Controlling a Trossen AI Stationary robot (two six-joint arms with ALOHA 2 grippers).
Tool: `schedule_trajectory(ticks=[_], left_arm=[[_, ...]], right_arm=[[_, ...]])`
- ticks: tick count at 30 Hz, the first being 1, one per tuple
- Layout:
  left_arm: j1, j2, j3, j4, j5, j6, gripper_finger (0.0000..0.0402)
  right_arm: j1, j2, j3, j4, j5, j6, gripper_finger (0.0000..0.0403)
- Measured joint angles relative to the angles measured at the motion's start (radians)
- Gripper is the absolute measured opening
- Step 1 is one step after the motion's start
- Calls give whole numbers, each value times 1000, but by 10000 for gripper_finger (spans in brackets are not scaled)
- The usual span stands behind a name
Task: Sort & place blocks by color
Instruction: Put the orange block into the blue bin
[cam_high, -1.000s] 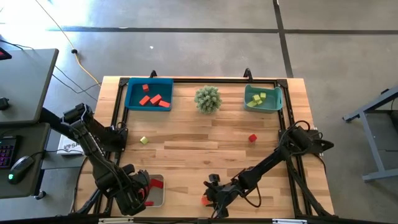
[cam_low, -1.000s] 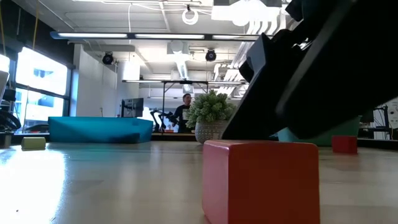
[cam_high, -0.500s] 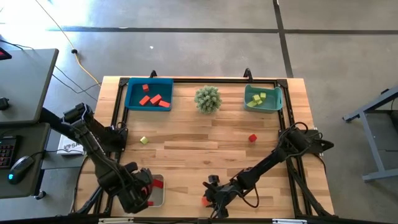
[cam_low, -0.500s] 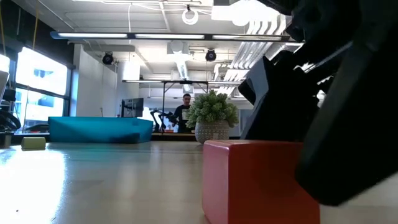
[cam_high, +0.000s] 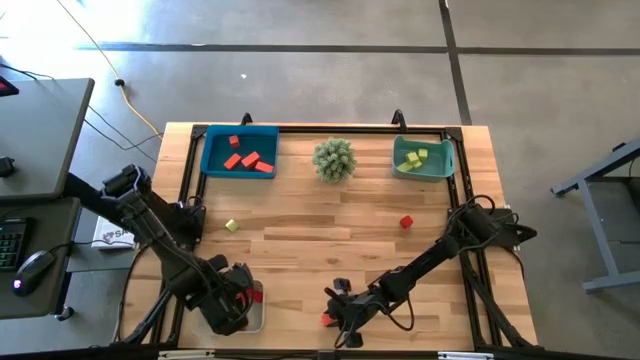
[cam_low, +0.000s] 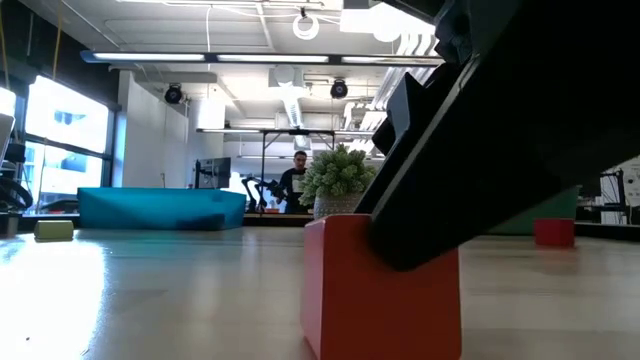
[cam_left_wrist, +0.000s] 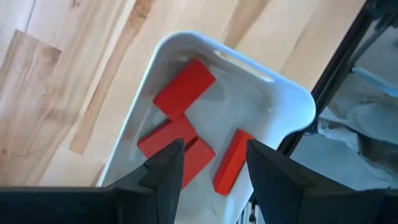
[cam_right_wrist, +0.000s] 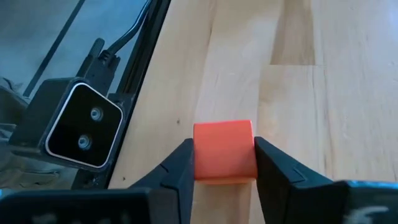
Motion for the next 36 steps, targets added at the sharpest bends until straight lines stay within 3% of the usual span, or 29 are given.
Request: schedule_trajectory(ticks=[5, 15, 24, 36], left_arm=[[38, -2, 0, 0, 0, 13, 161], [135, -49, -1, -2, -9, 174, 161], [262, -134, 0, -3, -117, 323, 161], [421, -218, 0, 7, -198, 563, 161]], right_arm=[[-17, -6, 0, -6, -7, -14, 106], [-111, -123, 0, -155, 13, -221, 106], [-255, -239, 0, -209, 12, -372, 106], [-455, -398, 0, -213, -65, -427, 106]])
